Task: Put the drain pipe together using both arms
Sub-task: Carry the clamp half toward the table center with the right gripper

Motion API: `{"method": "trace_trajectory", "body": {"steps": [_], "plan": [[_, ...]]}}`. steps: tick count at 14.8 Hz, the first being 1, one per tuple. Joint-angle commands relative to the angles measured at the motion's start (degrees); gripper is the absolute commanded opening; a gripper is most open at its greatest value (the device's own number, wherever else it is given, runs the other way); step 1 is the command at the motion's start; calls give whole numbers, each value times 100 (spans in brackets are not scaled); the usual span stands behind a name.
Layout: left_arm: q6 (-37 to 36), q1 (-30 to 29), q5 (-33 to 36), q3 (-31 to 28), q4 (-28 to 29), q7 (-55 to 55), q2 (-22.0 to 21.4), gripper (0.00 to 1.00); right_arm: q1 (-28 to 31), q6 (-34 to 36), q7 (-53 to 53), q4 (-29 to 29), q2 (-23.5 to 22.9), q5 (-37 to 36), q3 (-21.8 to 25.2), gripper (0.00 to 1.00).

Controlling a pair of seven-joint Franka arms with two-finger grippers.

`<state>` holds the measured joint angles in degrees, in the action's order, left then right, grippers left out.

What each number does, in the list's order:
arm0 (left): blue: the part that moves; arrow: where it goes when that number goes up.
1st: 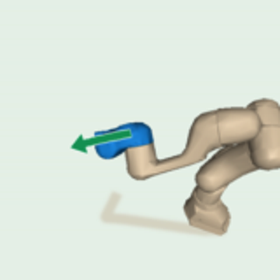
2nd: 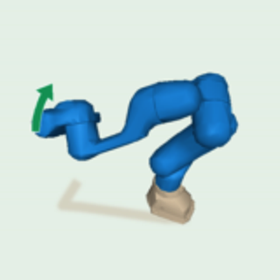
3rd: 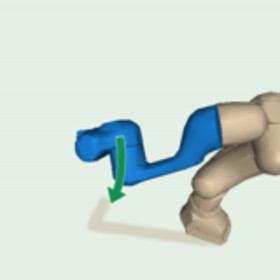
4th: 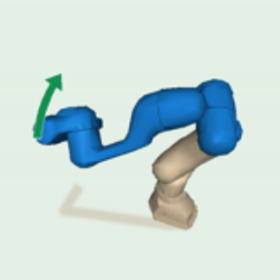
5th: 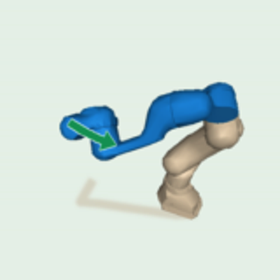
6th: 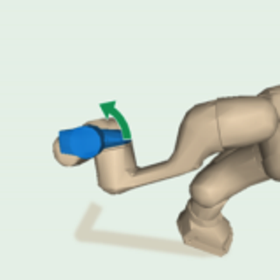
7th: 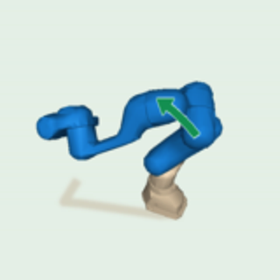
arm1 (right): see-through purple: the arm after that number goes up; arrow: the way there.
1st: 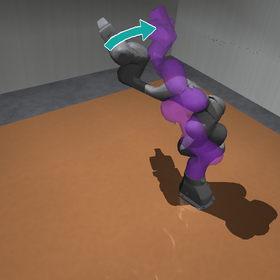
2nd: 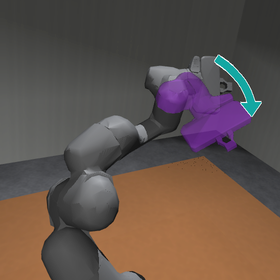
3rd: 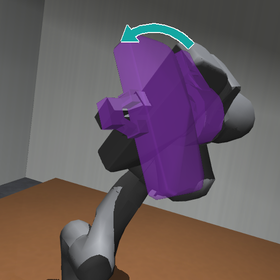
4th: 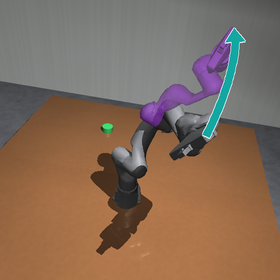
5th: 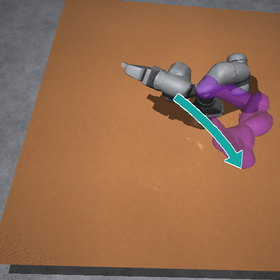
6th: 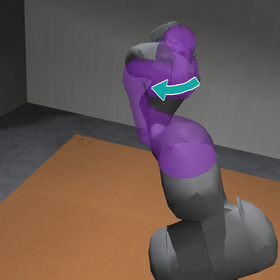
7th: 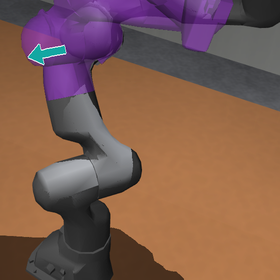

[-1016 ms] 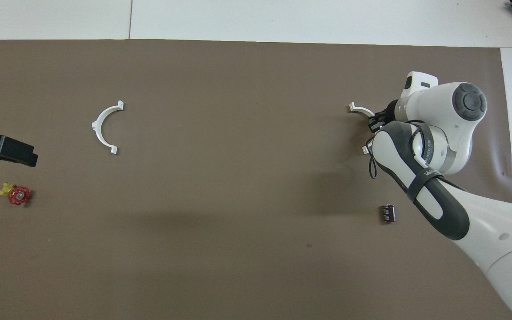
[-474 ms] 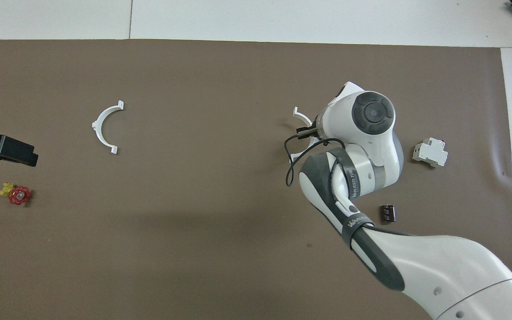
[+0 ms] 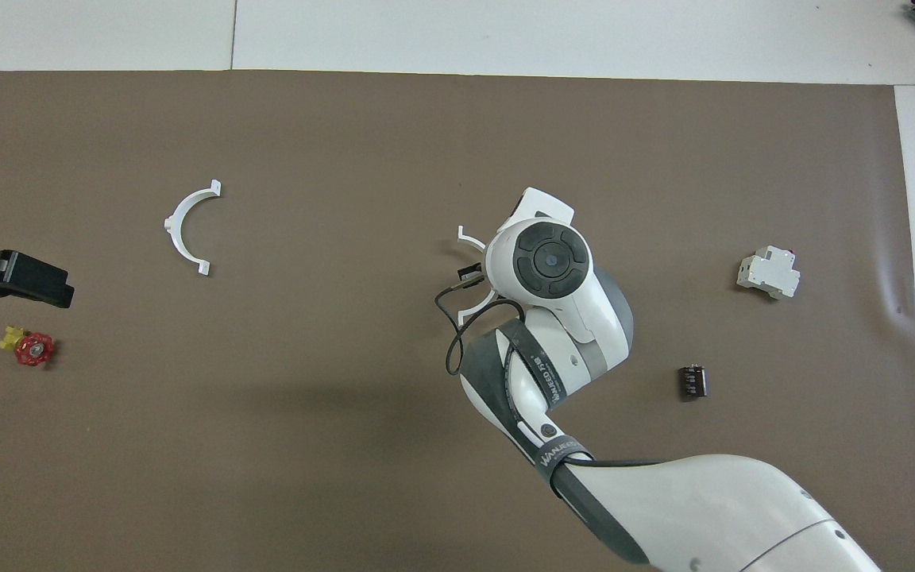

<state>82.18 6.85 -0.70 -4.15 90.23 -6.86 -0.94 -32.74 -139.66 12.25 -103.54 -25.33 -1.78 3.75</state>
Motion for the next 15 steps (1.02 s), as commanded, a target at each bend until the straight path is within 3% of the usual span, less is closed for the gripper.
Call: {"method": "trace_trajectory", "body": {"steps": [1,5,6,10,12,13,15], "plan": [[-88,45,61,-7,206,9,-196,100,-30,-299,163,-44,-95,-244,12,0],[772,45,61,-7,495,-35,-232,100,-276,-386,277,-61,-174,-244,12,0],[1017,19,61,-7,522,-35,-179,93,-277,-448,260,-61,-209,-270,20,0],[1878,-113,61,-16,689,-52,233,95,-303,-457,304,-140,-200,-297,12,0],[2301,-157,17,-16,689,-44,610,95,-416,-518,452,-193,-192,-297,20,47],[2476,-149,8,-16,698,-44,795,95,-426,-519,532,-176,-192,-297,21,99],[2915,-166,-79,-7,715,-53,1103,94,-426,-492,629,-97,-139,-288,21,100]]}}
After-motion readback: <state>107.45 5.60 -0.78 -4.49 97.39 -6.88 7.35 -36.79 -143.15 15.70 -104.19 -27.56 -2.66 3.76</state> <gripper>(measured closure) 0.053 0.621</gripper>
